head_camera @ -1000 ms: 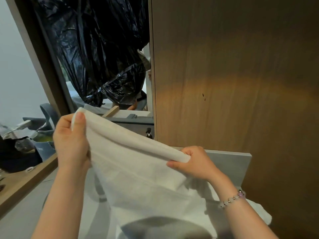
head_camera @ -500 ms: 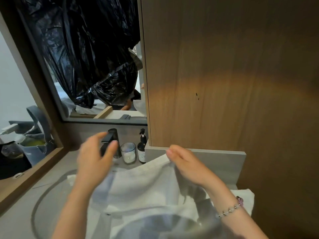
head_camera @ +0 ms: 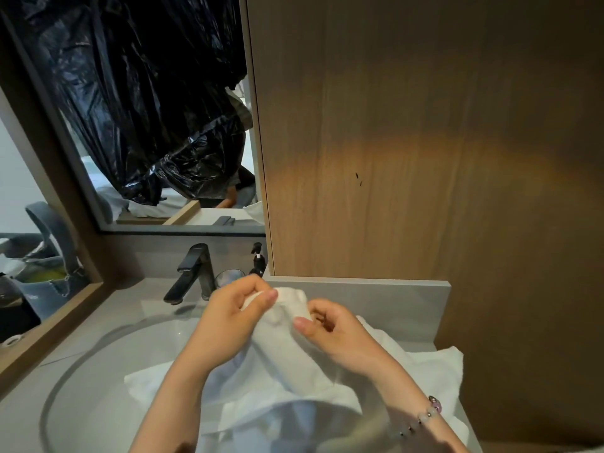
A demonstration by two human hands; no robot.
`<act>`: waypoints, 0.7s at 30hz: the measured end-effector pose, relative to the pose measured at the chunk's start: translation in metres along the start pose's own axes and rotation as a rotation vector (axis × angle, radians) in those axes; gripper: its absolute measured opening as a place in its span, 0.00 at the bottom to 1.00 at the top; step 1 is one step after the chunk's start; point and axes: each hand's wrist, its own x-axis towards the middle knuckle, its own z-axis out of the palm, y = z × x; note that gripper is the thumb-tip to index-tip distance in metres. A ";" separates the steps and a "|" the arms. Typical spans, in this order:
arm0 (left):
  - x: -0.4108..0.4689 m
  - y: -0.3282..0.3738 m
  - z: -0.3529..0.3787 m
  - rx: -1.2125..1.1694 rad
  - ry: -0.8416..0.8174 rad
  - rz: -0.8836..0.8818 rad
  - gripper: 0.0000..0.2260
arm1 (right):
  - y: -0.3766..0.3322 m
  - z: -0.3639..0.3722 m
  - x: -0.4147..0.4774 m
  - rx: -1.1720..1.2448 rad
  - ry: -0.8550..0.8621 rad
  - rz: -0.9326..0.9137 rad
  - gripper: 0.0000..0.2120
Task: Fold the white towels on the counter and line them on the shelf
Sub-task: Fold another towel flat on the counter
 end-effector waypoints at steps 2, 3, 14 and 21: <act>-0.003 0.002 -0.006 0.017 0.109 -0.011 0.08 | 0.006 0.000 -0.001 -0.077 0.019 0.001 0.18; -0.005 0.002 -0.010 0.016 0.145 -0.018 0.08 | 0.010 -0.001 -0.002 -0.107 0.027 0.002 0.17; -0.019 0.014 -0.025 -0.026 0.192 -0.336 0.16 | -0.007 0.003 -0.006 -0.009 0.096 -0.080 0.11; 0.001 0.026 -0.009 0.115 0.189 -0.196 0.14 | -0.018 0.009 -0.011 -0.151 0.039 -0.134 0.12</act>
